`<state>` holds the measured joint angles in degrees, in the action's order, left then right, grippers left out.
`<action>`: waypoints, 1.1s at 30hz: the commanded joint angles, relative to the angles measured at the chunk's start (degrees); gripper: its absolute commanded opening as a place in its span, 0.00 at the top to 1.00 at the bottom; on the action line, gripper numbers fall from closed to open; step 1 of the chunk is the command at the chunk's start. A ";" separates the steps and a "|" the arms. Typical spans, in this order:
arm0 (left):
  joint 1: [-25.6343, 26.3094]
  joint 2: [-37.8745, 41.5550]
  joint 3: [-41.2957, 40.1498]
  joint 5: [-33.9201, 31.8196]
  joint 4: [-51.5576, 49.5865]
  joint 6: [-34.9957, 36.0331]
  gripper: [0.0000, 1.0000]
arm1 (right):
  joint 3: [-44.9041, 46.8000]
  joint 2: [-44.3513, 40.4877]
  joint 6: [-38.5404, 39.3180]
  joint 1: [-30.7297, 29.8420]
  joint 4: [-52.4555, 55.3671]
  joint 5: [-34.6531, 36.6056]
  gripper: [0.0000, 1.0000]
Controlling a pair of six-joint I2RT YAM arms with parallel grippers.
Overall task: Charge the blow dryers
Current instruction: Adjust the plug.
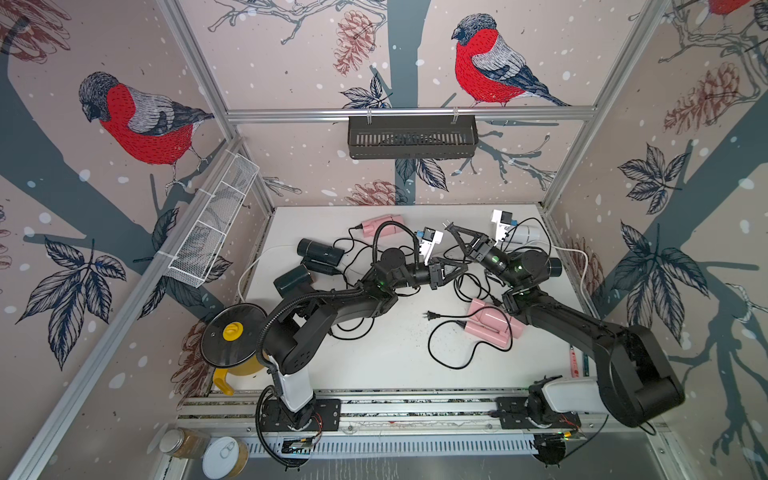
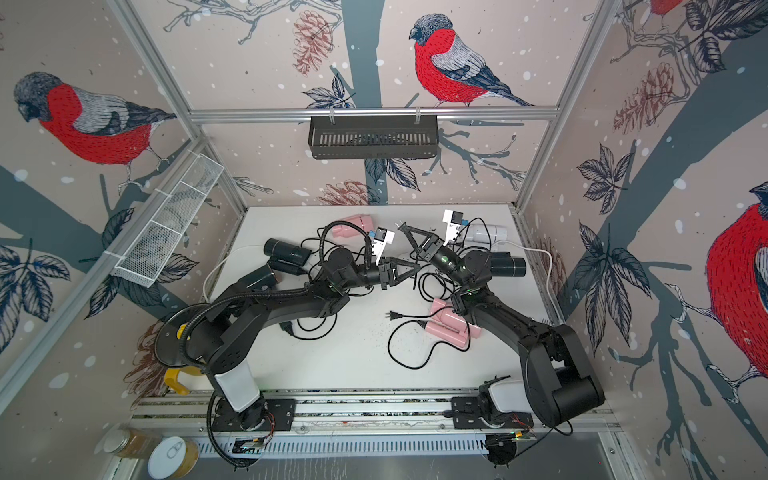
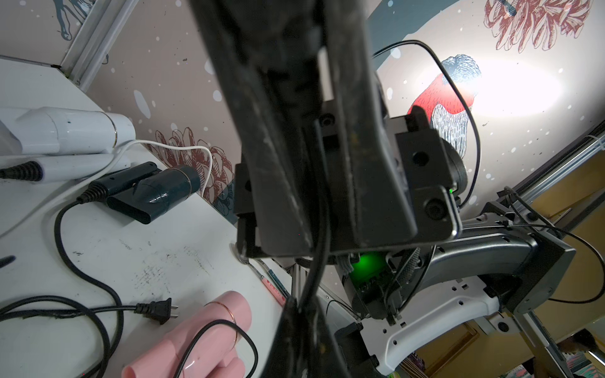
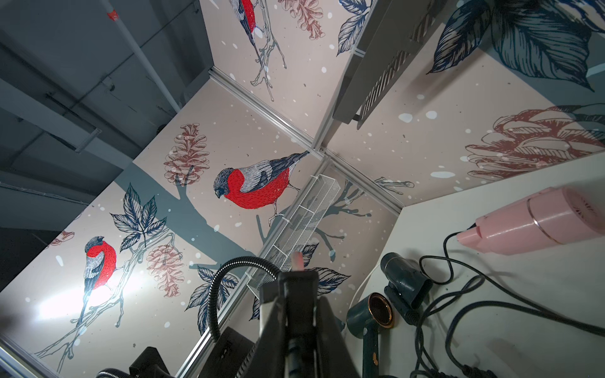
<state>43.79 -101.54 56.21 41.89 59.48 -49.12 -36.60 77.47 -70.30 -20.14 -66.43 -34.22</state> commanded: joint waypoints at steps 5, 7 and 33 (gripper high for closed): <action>-0.22 4.95 -0.20 -3.49 -11.88 7.42 1.00 | 2.12 -4.21 1.58 4.19 2.14 -1.96 0.75; -0.25 5.77 0.44 -3.14 -16.36 9.78 1.00 | 2.62 -6.85 3.77 5.77 6.70 -2.64 0.65; -4.63 13.48 9.98 7.93 -70.66 48.06 1.00 | 6.35 -14.15 25.36 14.58 41.86 -28.22 0.32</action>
<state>38.81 -88.20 65.82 49.32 -7.40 -5.37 -30.76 62.37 -40.71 -4.43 -15.86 -57.06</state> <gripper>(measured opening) 0.074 0.671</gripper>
